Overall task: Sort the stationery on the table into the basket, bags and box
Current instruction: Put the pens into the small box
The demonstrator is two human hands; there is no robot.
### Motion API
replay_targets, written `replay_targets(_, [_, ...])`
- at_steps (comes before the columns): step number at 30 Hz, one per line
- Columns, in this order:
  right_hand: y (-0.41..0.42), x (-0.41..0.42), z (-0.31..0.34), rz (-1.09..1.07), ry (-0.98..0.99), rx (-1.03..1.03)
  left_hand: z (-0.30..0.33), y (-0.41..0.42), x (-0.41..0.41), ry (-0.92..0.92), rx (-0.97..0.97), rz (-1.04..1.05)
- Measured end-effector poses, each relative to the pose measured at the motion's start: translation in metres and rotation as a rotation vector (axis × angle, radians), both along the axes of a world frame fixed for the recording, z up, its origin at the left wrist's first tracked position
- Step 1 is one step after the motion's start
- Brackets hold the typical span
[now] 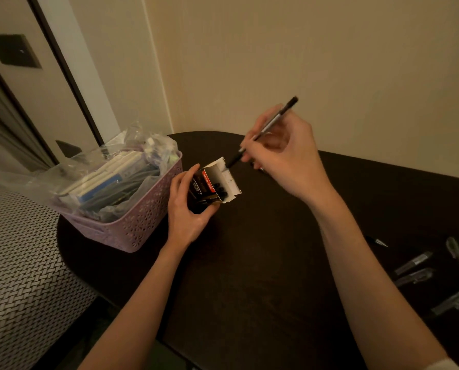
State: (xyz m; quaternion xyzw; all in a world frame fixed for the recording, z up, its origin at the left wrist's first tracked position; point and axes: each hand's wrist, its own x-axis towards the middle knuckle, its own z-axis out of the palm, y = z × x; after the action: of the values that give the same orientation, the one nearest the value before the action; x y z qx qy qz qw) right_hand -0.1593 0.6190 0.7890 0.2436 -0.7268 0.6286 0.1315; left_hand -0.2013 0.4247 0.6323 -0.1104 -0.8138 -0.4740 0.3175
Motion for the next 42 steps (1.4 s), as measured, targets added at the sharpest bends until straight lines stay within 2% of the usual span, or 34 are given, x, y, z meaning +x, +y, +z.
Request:
replay_targets(5, [-0.013, -0.007, -0.016, -0.038, 0.098, 0.333, -0.001, 0.0, 0.0, 0.007, 0.001, -0.007])
replay_targets(8, [-0.015, -0.012, -0.022, -0.079, 0.14, 0.43, -0.001, 0.0, -0.001, 0.008, -0.007, -0.007])
replay_targets(28, [-0.003, -0.017, -0.022, -0.089, 0.119, 0.484, -0.001, 0.0, -0.001, 0.002, -0.008, -0.004])
replay_targets(32, [0.012, -0.034, -0.023, -0.221, 0.112, 0.468, -0.001, 0.0, 0.0, -0.003, -0.011, 0.005])
replay_targets(36, [0.041, -0.088, -0.055, -0.534, -0.054, 0.423, -0.001, 0.0, 0.0, -0.023, -0.004, 0.015])
replay_targets(39, [0.041, -0.128, -0.091, -0.54, -0.249, 0.553, -0.001, -0.001, 0.0, -0.022, -0.003, 0.012])
replay_targets(42, [0.028, -0.157, -0.112, -0.509, -0.31, 0.751, -0.001, -0.001, -0.001, -0.029, -0.004, 0.009])
